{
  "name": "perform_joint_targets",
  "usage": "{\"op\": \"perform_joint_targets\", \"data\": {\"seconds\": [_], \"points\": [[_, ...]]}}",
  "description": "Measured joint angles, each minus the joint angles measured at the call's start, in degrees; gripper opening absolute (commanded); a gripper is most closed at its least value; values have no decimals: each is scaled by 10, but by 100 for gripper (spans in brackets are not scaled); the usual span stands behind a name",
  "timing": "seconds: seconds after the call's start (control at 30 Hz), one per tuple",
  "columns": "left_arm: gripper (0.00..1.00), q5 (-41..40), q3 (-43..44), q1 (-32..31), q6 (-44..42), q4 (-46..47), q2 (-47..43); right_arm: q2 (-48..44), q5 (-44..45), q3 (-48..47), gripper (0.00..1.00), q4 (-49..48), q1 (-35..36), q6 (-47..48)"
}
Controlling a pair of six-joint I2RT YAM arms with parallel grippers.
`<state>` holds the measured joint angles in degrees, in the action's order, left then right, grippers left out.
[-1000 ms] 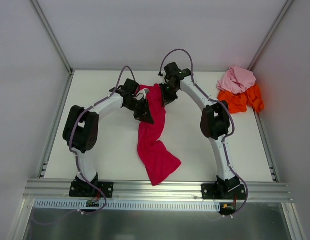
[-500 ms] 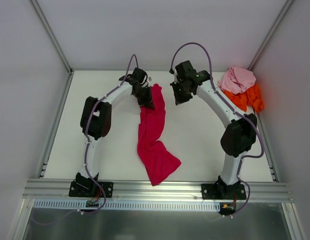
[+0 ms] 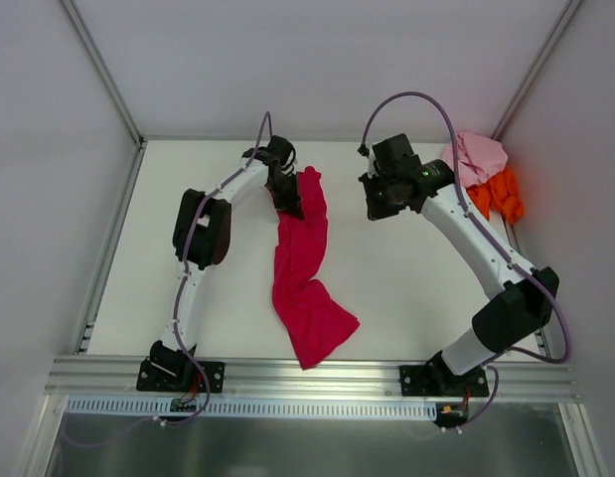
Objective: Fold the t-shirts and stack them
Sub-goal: Rotate the tshirt 90 degrees
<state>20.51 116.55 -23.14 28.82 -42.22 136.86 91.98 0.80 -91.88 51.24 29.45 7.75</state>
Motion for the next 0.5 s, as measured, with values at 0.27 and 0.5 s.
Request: {"op": "perform_joint_targets", "data": {"seconds": [0.27, 0.5], "points": [[0, 89, 53, 35, 28, -24, 62, -92, 7, 50, 1, 7, 7, -6], [0, 133, 103, 67, 32, -16, 93, -147, 9, 86, 1, 18, 14, -11]]}}
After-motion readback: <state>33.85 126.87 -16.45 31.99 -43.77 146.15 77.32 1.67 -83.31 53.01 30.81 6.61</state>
